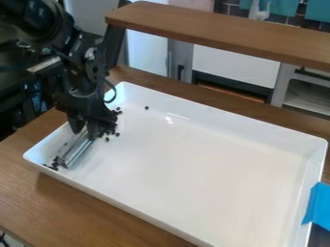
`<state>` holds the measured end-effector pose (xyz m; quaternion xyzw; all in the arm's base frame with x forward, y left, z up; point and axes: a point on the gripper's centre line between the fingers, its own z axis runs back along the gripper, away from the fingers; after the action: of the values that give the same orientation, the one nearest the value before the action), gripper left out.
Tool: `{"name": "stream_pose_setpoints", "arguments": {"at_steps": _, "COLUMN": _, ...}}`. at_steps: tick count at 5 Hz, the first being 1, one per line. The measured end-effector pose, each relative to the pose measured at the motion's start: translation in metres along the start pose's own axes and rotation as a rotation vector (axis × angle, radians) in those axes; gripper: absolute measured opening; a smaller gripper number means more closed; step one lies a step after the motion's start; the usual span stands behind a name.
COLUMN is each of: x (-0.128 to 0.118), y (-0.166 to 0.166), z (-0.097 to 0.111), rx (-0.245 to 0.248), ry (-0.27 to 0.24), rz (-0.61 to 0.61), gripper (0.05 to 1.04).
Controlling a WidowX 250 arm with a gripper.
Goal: Sweep into pile
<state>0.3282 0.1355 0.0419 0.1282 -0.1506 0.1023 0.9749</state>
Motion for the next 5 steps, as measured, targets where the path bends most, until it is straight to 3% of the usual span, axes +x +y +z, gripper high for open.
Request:
{"name": "stream_pose_setpoints", "arguments": {"at_steps": 1, "x": 0.006, "y": -0.016, "z": 0.017, "rx": -0.074, "ry": 0.014, "rz": 0.043, "gripper": 0.339}}
{"name": "stream_pose_setpoints", "arguments": {"at_steps": 2, "x": 0.028, "y": -0.043, "z": 0.042, "rx": -0.163, "ry": 0.01, "rz": 0.101, "gripper": 0.339}}
{"name": "stream_pose_setpoints", "arguments": {"at_steps": 3, "x": 0.053, "y": -0.062, "z": 0.052, "rx": -0.177, "ry": -0.027, "rz": 0.232, "gripper": 0.339}}
{"name": "stream_pose_setpoints", "arguments": {"at_steps": 4, "x": 0.064, "y": -0.074, "z": 0.027, "rx": -0.12, "ry": 0.027, "rz": 0.432, "gripper": 0.339}}
{"name": "stream_pose_setpoints", "arguments": {"at_steps": 5, "x": 0.075, "y": -0.073, "z": 0.017, "rx": -0.091, "ry": 0.014, "rz": 0.51, "gripper": 0.339}}
